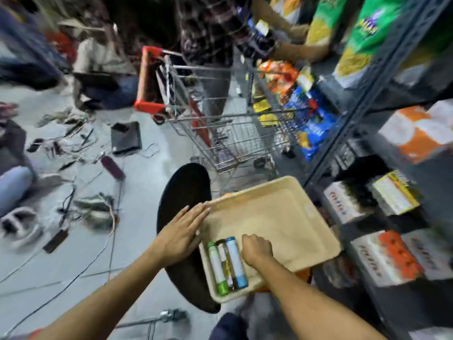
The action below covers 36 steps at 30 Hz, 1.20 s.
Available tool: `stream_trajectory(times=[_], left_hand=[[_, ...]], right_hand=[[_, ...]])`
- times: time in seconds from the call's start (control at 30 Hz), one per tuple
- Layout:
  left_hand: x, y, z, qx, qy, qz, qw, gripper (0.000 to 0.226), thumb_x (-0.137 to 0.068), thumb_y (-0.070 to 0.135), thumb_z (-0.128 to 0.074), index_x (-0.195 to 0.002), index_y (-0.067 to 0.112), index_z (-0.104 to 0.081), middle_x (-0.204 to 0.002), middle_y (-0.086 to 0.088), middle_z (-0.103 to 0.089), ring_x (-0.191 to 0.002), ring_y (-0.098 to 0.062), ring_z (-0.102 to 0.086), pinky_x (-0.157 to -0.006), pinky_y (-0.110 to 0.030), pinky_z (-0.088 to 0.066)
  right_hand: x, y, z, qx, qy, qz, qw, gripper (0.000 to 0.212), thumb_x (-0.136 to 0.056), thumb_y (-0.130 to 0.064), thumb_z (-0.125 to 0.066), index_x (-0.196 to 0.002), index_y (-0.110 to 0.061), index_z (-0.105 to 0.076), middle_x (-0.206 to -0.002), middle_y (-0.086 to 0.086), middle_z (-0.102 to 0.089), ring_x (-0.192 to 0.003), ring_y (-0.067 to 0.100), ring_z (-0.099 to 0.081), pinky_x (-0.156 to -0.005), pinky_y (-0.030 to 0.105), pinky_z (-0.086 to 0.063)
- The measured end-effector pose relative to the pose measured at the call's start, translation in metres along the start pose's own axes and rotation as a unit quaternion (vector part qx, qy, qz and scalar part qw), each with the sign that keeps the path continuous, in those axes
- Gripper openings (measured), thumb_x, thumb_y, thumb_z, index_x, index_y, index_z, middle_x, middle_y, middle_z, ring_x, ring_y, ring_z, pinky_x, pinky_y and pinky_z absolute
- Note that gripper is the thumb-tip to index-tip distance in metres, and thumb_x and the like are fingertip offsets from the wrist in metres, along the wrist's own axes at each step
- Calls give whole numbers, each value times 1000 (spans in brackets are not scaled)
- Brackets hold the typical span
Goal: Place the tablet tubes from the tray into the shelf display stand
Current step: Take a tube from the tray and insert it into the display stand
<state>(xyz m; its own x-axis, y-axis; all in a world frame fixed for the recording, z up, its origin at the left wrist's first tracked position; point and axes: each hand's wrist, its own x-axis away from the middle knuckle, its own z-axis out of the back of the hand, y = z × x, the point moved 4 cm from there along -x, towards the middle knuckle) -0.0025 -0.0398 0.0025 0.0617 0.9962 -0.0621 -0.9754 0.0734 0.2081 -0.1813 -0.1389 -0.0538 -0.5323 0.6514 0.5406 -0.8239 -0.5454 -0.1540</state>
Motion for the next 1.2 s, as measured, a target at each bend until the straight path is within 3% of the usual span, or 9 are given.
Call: stream_trajectory(times=[0.17,0.33,0.57,0.73,0.93,1.2], left_hand=[[1,-8,-20,-5,-58,20,998,62,-96,45,-34,-148,15,-17,-156,-4,-17,-143,-11,-6,-115,-41,-12],[0,-8,-16,9,-53,32,998,64,-97,47,-34,-149,17,-11,-157,0,-11,-143,-9,-1,-116,-38,-5],[2,-12,-24,3,-58,55,997,66,-96,53,-32,-149,21,-9,-158,1,-8,-142,-6,3,-117,-36,-3],[1,-11,-25,-6,-59,54,997,66,-95,54,-30,-149,22,-11,-157,2,-7,-142,-6,3,-117,-35,-2],[-2,-9,-21,-18,-46,48,998,66,-95,54,-32,-149,21,-14,-157,2,-8,-142,-6,3,-116,-33,0],[-12,-1,-9,-57,-46,20,997,61,-94,49,-34,-144,16,-28,-153,-6,-26,-142,-13,-10,-115,-32,4]], right_hand=[[-21,-7,-16,-5,0,7,1000,35,-94,-12,-41,-128,-11,-48,-128,14,-59,-116,32,-59,-91,40,-49],[-45,-21,-20,-5,-9,28,1000,45,-92,-11,-44,-137,-18,-41,-127,15,-55,-115,34,-57,-88,41,-50],[-66,-24,-24,20,2,-17,1000,31,-93,-9,-47,-120,-15,-62,-122,9,-65,-109,27,-64,-84,33,-51],[-73,-14,-9,-46,-30,-46,997,28,-91,-14,-56,-118,-9,-62,-123,12,-64,-112,30,-62,-84,33,-52],[-65,-10,33,-78,-45,-19,996,39,-84,-22,-70,-117,-2,-61,-126,19,-62,-115,34,-60,-88,32,-51],[-1,-23,168,-24,85,83,993,28,-88,-17,-68,-110,0,-64,-119,20,-65,-110,36,-61,-84,35,-51]])
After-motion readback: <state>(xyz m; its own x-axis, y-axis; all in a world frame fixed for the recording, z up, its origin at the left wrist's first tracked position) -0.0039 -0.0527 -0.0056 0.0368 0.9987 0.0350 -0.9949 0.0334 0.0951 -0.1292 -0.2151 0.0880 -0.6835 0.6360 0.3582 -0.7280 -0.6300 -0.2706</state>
